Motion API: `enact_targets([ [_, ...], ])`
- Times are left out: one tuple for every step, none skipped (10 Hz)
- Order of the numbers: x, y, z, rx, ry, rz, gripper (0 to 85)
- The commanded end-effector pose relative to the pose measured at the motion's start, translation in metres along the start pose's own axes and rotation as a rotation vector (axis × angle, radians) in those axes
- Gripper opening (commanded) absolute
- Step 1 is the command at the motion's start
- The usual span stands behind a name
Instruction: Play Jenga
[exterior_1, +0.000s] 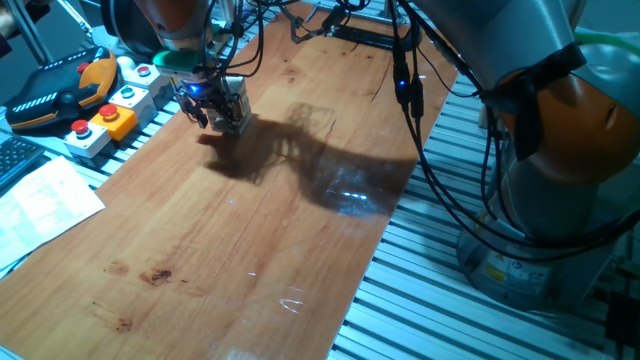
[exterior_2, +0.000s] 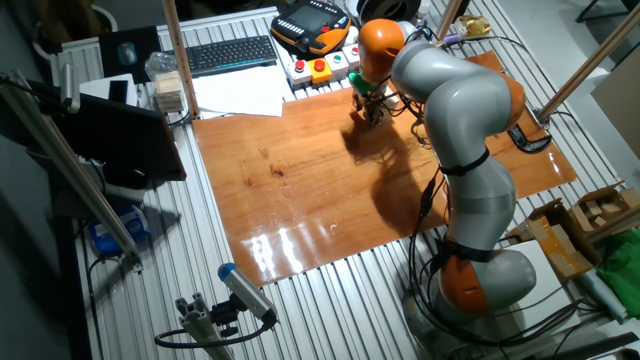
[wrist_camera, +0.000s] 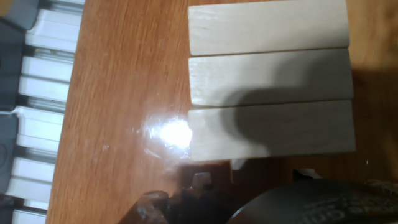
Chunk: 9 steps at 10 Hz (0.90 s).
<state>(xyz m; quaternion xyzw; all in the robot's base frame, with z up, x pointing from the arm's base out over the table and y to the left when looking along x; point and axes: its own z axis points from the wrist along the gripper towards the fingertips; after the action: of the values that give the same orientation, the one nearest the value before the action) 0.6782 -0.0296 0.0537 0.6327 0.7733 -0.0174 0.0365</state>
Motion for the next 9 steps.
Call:
enact_targets([
  [0.0000,0.0000,0.0001,-0.007,0.003,0.000,66.3],
  [-0.0003,0.0001,0.0003,-0.011,0.008,-0.004,66.3],
  [-0.0009,0.0000,0.0008,-0.016,0.012,-0.009,66.3],
  [-0.0015,0.0002,0.0011,-0.022,0.011,-0.013,66.0],
  [-0.0023,0.0006,0.0014,-0.025,0.009,-0.016,66.0],
  [-0.0030,0.0008,0.0016,-0.027,0.008,-0.018,65.7],
  [-0.0034,0.0011,0.0022,-0.027,0.008,-0.018,65.3],
  [-0.0034,0.0013,0.0024,-0.027,0.008,-0.016,65.0],
  [-0.0035,0.0014,0.0028,-0.026,0.007,-0.017,65.0],
])
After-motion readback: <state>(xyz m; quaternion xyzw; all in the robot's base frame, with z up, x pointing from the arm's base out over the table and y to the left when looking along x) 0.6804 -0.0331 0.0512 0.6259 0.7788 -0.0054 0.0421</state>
